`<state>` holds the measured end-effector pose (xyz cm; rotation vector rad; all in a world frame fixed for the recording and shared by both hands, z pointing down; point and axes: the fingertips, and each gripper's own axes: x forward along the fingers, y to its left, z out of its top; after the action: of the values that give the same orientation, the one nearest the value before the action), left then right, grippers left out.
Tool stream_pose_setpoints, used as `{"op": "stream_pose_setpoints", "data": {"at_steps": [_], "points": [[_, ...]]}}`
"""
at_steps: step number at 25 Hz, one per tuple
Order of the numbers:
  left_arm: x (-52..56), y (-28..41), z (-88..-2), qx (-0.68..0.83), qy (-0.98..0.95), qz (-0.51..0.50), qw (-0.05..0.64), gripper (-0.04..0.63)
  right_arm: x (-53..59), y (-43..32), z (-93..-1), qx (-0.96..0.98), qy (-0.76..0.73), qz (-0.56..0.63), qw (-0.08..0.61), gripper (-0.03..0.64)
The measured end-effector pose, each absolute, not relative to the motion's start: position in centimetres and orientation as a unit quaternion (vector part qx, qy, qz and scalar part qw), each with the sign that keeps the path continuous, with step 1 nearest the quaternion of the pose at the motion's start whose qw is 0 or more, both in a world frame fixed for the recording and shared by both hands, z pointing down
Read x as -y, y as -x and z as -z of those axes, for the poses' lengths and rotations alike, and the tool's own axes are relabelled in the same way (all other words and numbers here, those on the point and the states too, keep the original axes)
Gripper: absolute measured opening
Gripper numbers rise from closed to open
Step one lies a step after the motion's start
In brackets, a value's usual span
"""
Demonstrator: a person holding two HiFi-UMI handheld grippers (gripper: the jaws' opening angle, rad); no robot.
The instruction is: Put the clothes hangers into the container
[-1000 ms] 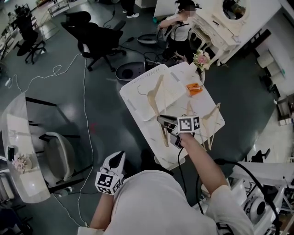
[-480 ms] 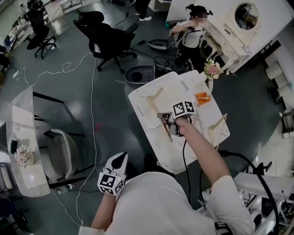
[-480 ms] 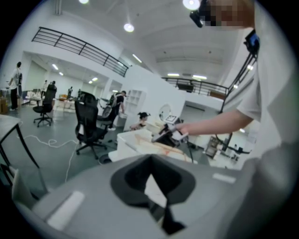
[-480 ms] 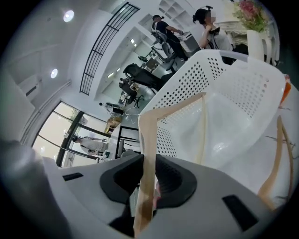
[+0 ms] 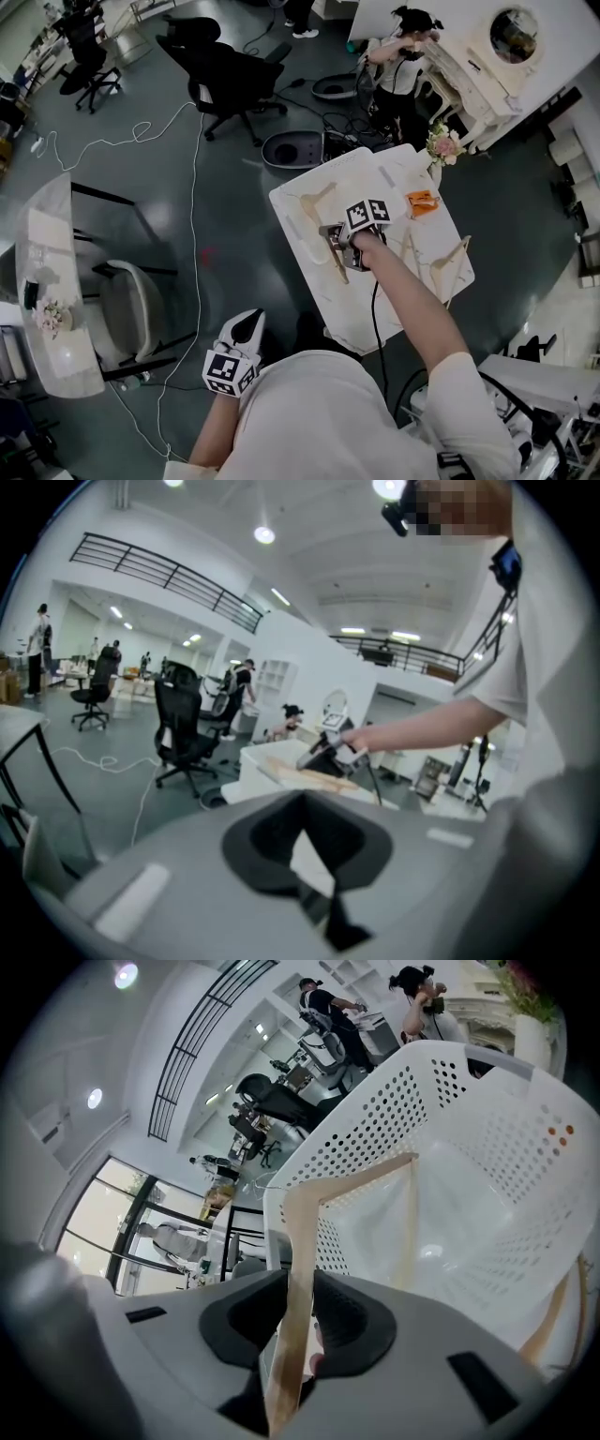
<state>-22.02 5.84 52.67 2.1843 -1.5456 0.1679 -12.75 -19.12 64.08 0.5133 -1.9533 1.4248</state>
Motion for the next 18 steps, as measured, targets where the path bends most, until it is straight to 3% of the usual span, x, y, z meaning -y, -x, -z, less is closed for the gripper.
{"op": "stream_pose_setpoints", "data": {"at_steps": [7,18], "points": [[-5.9,22.4,-52.6,0.558,-0.796,-0.06,0.228,0.002,19.7,13.0,-63.1,0.76,-0.199,-0.535,0.311,0.13],[-6.0,21.8,-52.2,0.542,-0.809,-0.064,0.219,0.002,19.1,10.5,-58.5,0.795,-0.232,-0.52,0.21,0.123]]}}
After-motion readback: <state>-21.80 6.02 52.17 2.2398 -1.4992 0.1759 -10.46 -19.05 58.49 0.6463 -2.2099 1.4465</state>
